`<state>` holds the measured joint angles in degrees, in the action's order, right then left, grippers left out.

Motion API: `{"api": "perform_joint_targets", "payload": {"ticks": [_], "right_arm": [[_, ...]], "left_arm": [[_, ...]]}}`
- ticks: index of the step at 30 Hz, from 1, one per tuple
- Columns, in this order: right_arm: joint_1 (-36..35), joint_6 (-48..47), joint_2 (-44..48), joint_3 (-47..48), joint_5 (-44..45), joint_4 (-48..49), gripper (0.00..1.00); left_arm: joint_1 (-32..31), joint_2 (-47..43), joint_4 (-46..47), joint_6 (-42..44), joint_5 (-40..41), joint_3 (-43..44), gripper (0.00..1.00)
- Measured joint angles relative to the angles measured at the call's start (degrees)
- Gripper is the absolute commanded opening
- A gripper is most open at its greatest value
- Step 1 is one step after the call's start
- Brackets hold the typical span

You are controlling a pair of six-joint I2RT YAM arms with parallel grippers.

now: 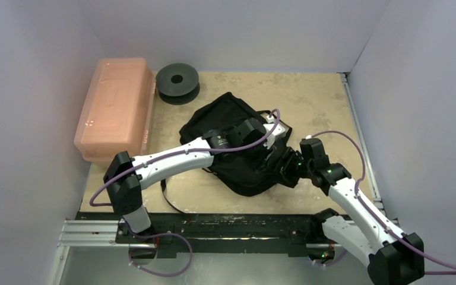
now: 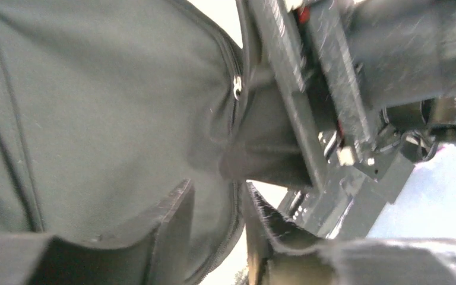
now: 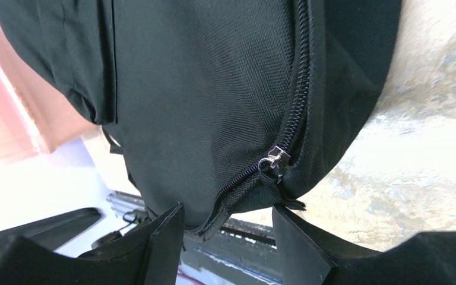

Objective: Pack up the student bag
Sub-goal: Zip the student bag at the center of the board.

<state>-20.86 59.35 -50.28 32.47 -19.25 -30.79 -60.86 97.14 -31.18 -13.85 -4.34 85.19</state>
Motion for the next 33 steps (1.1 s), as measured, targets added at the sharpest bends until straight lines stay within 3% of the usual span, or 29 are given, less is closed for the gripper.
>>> {"api": "perform_joint_targets", "payload": {"ticks": [3, 7, 13, 16, 23, 26, 33], "right_arm": [[-0.1, -0.2, 0.9, 1.8, 3.3, -2.3, 0.62], [-0.1, -1.4, 4.0, 4.3, 8.6, -5.2, 0.64], [-0.1, -2.6, 6.4, 4.7, 11.1, -9.0, 0.66], [-0.1, -3.1, 6.4, 4.3, 10.7, -9.9, 0.64], [-0.1, -3.7, 5.7, 2.0, 8.8, -10.4, 0.62], [-0.1, -3.8, 5.5, 2.0, 7.9, -10.4, 0.61], [-1.4, -3.1, 1.9, 2.0, 7.2, -8.9, 0.6]], "left_arm": [[-0.1, -0.6, 1.7, -0.6, -1.6, -4.1, 0.54], [-0.9, -1.6, 4.6, -1.5, -1.9, -12.5, 0.55], [-4.4, 0.2, 5.3, -1.5, -0.1, -12.7, 0.55], [-5.6, 1.6, 5.6, -1.5, 1.4, -11.5, 0.44], [-4.5, 3.9, 2.4, -1.3, 9.2, -7.4, 0.07], [-3.4, 3.9, 2.2, -1.3, 10.1, -7.0, 0.01], [-1.8, 3.5, 2.3, -1.5, 8.8, -6.9, 0.0]]}}
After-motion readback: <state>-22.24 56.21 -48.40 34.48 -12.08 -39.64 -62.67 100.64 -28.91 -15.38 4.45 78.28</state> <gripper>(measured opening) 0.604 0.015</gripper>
